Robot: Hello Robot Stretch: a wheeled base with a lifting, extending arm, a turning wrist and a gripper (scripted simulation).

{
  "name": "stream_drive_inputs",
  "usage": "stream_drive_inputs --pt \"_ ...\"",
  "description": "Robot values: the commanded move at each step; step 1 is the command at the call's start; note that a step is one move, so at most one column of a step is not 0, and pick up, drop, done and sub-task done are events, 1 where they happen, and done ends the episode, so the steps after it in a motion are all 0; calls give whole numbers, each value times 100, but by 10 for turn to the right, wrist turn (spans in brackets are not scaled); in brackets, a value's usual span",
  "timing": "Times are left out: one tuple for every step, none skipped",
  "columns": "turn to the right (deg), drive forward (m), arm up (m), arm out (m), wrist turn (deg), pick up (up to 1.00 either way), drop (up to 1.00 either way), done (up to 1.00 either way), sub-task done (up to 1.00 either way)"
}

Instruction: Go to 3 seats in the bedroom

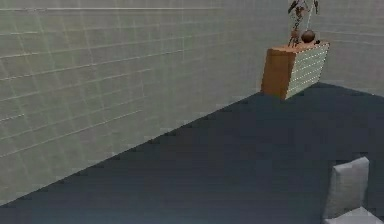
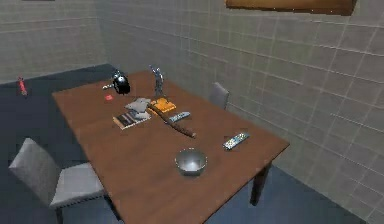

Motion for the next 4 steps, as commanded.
stream_drive_inputs --pt "450 0 0 0 0 0 0 0 0" --pt "0 0 0 0 0 0 0 0 100" --pt "450 0 0 0 0 0 0 0 0" --pt "450 0 0 0 0 0 0 0 0"
